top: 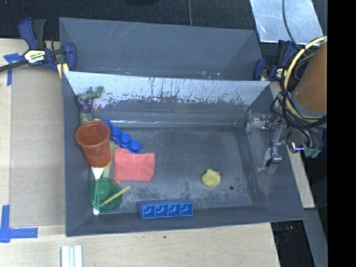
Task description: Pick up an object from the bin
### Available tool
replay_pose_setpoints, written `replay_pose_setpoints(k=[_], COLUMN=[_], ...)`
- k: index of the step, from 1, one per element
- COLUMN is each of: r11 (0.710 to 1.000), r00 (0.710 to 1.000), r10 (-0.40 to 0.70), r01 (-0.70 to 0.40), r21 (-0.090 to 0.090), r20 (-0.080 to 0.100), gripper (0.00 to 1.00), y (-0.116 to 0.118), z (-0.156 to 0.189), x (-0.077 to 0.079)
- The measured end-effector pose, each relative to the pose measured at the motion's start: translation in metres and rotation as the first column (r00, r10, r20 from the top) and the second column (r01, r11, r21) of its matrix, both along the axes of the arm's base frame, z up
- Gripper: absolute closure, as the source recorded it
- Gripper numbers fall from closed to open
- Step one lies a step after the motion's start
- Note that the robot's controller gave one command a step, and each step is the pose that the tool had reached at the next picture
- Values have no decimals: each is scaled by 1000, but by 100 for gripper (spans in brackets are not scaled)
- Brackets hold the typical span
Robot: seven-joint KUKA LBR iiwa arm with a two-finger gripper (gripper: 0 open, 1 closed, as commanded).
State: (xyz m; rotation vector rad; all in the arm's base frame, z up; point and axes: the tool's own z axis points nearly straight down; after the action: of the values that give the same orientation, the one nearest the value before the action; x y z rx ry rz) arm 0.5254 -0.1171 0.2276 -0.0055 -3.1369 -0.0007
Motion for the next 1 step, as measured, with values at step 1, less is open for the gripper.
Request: replay_pose_setpoints(k=[1], r11=[1000], r00=[1000], r10=[3], r01=[-3], r21=[-1], r20=[8], gripper=[0], y=[0], z=[4], x=[1])
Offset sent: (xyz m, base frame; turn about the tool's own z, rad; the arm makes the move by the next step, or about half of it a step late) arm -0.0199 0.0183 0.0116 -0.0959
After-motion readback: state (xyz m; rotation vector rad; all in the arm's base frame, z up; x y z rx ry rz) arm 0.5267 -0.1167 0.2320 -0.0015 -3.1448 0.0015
